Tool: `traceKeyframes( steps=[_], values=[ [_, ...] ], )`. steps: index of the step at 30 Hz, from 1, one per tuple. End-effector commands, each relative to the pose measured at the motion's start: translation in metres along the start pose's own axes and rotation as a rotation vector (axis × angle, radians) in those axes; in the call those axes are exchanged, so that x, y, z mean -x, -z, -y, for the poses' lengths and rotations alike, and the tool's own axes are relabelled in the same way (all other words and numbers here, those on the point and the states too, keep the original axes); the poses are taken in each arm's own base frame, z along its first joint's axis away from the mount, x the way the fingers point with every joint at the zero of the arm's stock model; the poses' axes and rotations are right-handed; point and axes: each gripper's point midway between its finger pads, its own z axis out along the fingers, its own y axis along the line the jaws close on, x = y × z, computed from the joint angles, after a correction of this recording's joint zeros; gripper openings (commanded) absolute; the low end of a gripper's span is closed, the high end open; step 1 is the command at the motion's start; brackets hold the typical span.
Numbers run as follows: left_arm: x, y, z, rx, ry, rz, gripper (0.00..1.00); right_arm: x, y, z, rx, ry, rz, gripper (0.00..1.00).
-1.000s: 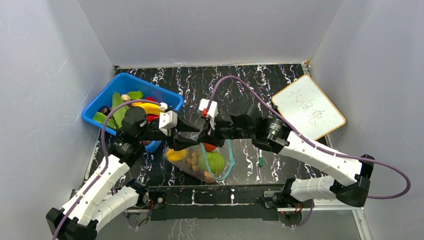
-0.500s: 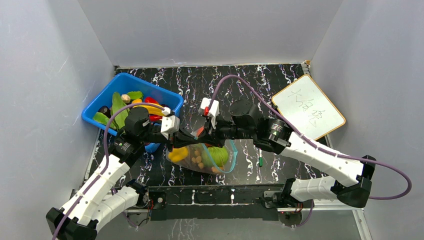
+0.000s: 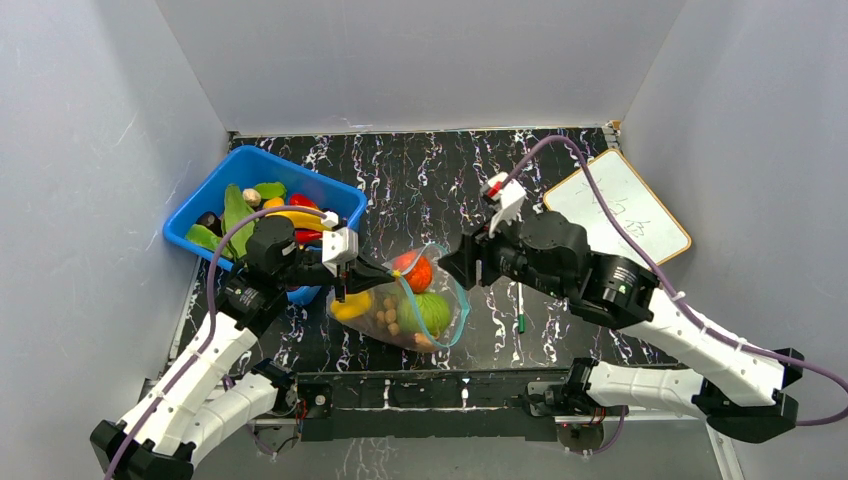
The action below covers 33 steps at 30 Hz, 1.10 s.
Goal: Place the food in the zip-top bag and seal the zipper
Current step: Adjust the zipper food storage bag at the center of the board.
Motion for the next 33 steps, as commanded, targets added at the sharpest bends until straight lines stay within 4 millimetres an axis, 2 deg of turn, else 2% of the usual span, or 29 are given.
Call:
traceKeyframes(
  steps=[1,4,7,10,12,14,17,18,19,20,22,23,25,26,27,29,31,32,33],
  values=[
    [0.040,0.005,-0.002,0.033,-0.116,0.098,0.00,-0.051,-0.003,0.033,-0.183,-0.128,-0.124,0.50],
    [0.040,0.005,-0.004,0.041,-0.111,0.097,0.00,-0.076,-0.007,0.037,-0.205,-0.179,-0.177,0.50],
    [0.040,0.005,-0.004,0.047,-0.105,0.097,0.00,-0.095,-0.011,0.042,-0.230,-0.219,-0.205,0.50],
    [0.041,0.006,-0.004,0.052,-0.106,0.101,0.00,-0.108,-0.015,0.039,-0.210,-0.262,-0.221,0.49],
    [0.042,0.007,-0.004,0.059,-0.109,0.101,0.00,-0.113,-0.016,0.040,-0.211,-0.280,-0.221,0.43],
    [0.041,0.008,-0.006,0.070,-0.110,0.099,0.00,-0.112,-0.015,0.043,-0.223,-0.282,-0.209,0.30],
    [0.040,0.009,-0.011,0.106,-0.097,0.095,0.00,-0.088,-0.010,0.048,-0.247,-0.254,-0.127,0.01],
    [0.039,0.011,-0.016,0.148,-0.079,0.090,0.00,-0.076,-0.006,0.050,-0.260,-0.242,-0.101,0.00],
    [0.037,0.016,-0.029,0.241,-0.047,0.074,0.00,-0.053,0.002,0.048,-0.267,-0.249,-0.056,0.00],
    [0.036,0.024,-0.040,0.336,-0.016,0.056,0.00,-0.022,0.021,0.048,-0.292,-0.275,0.005,0.00],
    [0.045,0.037,-0.048,0.435,-0.043,0.073,0.00,0.014,0.041,0.045,-0.273,-0.359,0.130,0.00],
    [0.050,0.035,-0.044,0.408,-0.063,0.108,0.00,0.016,0.037,0.040,-0.227,-0.375,0.168,0.00],
    [0.052,0.020,-0.035,0.302,-0.019,0.153,0.00,0.004,0.022,0.034,-0.198,-0.367,0.140,0.00],
    [0.053,0.014,-0.031,0.254,0.021,0.159,0.00,0.004,0.023,0.049,-0.293,-0.351,0.132,0.00],
    [0.052,0.012,-0.030,0.241,0.039,0.151,0.00,0.009,0.034,0.064,-0.397,-0.345,0.137,0.00],
    [0.055,0.019,-0.031,0.288,0.026,0.174,0.00,0.036,0.066,0.088,-0.532,-0.368,0.251,0.00],
    [0.064,0.021,-0.024,0.274,-0.005,0.225,0.00,0.057,0.090,0.097,-0.562,-0.395,0.358,0.00],
    [0.064,0.016,-0.022,0.233,0.016,0.216,0.00,0.060,0.094,0.100,-0.577,-0.415,0.381,0.00],
    [0.061,0.010,-0.020,0.184,0.047,0.200,0.00,0.055,0.089,0.102,-0.588,-0.421,0.374,0.00]
  ],
)
